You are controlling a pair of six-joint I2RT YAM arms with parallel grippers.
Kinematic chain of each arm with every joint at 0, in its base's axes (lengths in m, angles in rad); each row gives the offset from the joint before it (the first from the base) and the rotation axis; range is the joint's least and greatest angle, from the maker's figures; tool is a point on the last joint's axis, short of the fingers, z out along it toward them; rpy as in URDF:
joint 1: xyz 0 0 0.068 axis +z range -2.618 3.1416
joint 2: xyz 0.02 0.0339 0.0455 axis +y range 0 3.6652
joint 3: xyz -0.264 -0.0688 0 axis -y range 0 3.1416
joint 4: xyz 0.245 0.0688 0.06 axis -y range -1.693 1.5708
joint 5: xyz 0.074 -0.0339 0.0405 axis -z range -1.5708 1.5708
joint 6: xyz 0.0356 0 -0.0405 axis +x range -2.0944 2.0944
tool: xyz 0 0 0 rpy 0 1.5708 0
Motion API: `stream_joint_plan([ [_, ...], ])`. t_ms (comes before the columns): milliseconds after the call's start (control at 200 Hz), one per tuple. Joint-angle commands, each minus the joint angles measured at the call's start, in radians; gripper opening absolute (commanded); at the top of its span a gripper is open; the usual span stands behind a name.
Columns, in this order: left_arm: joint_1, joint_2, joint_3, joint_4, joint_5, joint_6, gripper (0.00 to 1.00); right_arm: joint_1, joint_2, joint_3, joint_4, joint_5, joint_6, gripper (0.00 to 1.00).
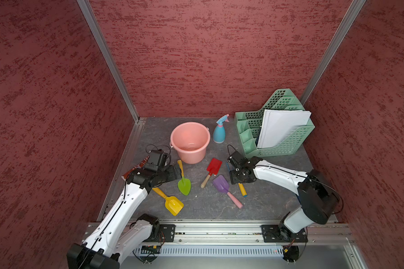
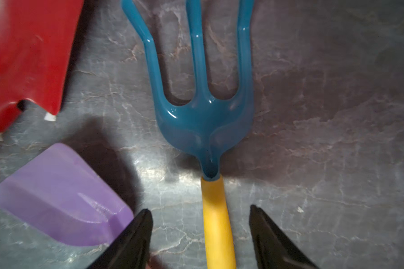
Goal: Organize the gardening tools
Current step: Pick up the gardening tool from the center of the board.
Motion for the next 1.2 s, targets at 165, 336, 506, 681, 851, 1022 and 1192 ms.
stream_joint_plan([
  [165, 0.009, -0.007, -0.018, 0.031, 0.024, 0.018, 1.00, 0.005, 0.079, -0.010, 0.045, -0.028, -0.028, 0.55],
  [336, 0.011, -0.008, -0.020, 0.036, 0.026, 0.018, 1.00, -0.004, 0.108, -0.031, 0.065, -0.055, -0.032, 0.40],
  [506, 0.009, -0.014, -0.021, 0.036, 0.029, 0.021, 1.00, -0.006, 0.106, -0.028, 0.071, -0.038, -0.021, 0.15],
  [681, 0.009, -0.018, -0.017, 0.039, 0.040, 0.025, 1.00, -0.007, 0.065, -0.004, 0.059, -0.010, -0.028, 0.00],
  [851, 0.005, -0.042, -0.002, 0.062, 0.104, 0.050, 1.00, -0.007, -0.054, 0.004, 0.072, 0.016, -0.032, 0.00],
  [1022, -0.011, -0.070, 0.019, 0.097, 0.214, 0.087, 1.00, -0.004, -0.240, 0.012, 0.142, 0.009, -0.051, 0.00],
  [1192, -0.031, -0.067, 0.036, 0.185, 0.416, 0.110, 1.00, 0.016, -0.399, 0.001, 0.369, -0.080, -0.106, 0.00],
])
